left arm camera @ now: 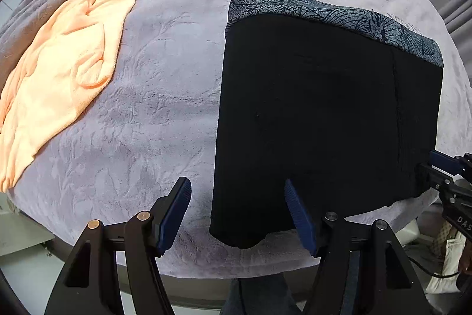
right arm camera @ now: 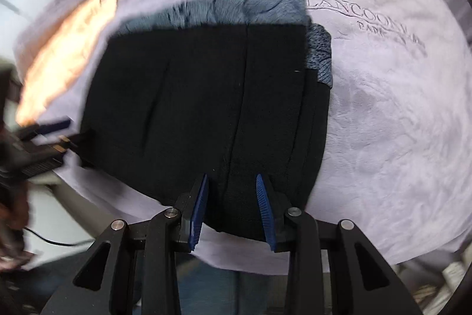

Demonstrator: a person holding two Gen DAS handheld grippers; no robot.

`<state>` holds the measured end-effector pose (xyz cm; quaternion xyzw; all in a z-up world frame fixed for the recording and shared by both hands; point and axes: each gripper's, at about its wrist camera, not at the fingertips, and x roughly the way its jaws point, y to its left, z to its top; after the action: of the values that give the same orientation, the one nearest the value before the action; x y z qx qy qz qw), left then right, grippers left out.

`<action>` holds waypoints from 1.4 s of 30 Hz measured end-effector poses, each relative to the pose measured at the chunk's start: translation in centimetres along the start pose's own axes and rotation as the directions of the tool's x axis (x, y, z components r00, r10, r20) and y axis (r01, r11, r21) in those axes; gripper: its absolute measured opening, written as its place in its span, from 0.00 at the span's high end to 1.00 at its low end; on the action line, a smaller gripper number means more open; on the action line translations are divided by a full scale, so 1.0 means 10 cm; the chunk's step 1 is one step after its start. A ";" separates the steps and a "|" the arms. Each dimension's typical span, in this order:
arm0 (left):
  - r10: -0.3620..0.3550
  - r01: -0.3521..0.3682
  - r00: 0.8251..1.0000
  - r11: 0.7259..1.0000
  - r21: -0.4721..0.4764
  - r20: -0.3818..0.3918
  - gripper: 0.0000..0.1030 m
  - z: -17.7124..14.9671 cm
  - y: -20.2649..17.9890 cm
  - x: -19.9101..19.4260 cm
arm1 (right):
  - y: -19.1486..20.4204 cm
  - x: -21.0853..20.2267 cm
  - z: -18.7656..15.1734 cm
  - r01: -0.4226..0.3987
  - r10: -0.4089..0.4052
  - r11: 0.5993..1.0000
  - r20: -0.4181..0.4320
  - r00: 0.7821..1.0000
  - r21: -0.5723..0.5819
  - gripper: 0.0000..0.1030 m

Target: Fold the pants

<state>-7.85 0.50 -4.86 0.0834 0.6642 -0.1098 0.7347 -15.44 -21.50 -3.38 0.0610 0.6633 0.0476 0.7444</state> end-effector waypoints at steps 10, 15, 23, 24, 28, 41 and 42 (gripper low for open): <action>0.025 -0.024 1.000 0.995 0.095 -0.003 0.35 -0.15 -0.40 -0.07 | -0.17 -0.06 -0.01 -0.049 0.048 0.998 0.026 0.999 0.042 0.62; 0.028 -0.031 0.999 0.993 0.115 0.029 0.11 -0.20 -0.57 -0.12 | -0.34 -0.11 -0.06 -0.060 0.058 0.993 0.020 0.998 0.098 0.52; 0.028 -0.031 0.999 0.994 0.109 0.029 0.11 -0.20 -0.67 -0.26 | -0.68 -0.14 -0.18 -0.121 0.123 0.970 0.006 0.992 0.212 0.41; 0.026 -0.029 0.999 0.994 0.109 0.029 0.11 -0.19 -0.67 -0.26 | -0.71 -0.15 -0.20 -0.117 0.119 0.969 0.004 0.993 0.218 0.38; 0.013 -0.018 0.999 0.994 0.112 0.041 0.11 -0.09 -0.49 -0.31 | -0.77 -0.24 -0.24 -0.090 0.092 0.970 0.002 0.996 0.228 0.28; -0.007 0.000 0.996 0.996 0.088 0.084 0.11 0.06 -0.60 -0.58 | -0.31 -0.53 0.02 -0.128 0.104 0.958 0.102 0.989 0.257 0.17; -0.010 0.002 0.996 0.996 0.087 0.086 0.11 0.07 -0.61 -0.60 | -0.29 -0.56 0.03 -0.136 0.111 0.955 0.109 0.988 0.262 0.17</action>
<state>-9.40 -5.29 1.32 0.1085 0.6266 -0.1444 0.7581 -15.78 -25.24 1.72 0.2048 0.6231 0.0006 0.7548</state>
